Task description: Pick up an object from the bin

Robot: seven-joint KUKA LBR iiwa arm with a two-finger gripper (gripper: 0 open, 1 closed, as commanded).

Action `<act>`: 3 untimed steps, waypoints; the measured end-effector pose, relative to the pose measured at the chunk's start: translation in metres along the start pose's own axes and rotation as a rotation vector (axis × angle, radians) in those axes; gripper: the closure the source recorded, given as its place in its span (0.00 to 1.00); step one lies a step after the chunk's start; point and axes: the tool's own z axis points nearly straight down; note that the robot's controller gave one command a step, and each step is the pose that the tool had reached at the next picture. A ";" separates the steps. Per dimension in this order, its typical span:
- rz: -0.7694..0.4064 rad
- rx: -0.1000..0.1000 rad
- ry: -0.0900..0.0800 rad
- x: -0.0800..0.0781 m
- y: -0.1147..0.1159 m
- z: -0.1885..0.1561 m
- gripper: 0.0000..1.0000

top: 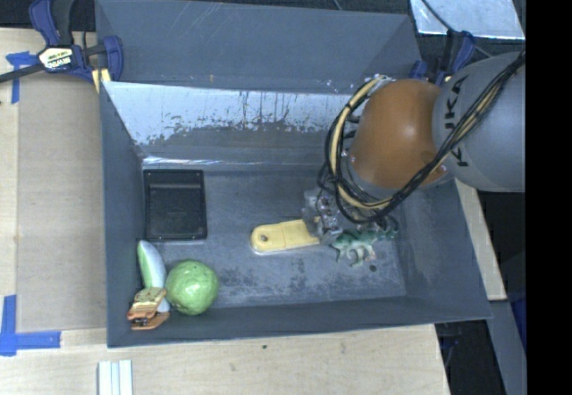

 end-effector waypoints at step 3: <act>0.009 0.008 -0.010 0.037 0.002 -0.055 0.00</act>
Offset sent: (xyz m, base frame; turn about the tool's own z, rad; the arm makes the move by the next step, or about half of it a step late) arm 0.0000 0.0000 0.0000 0.0000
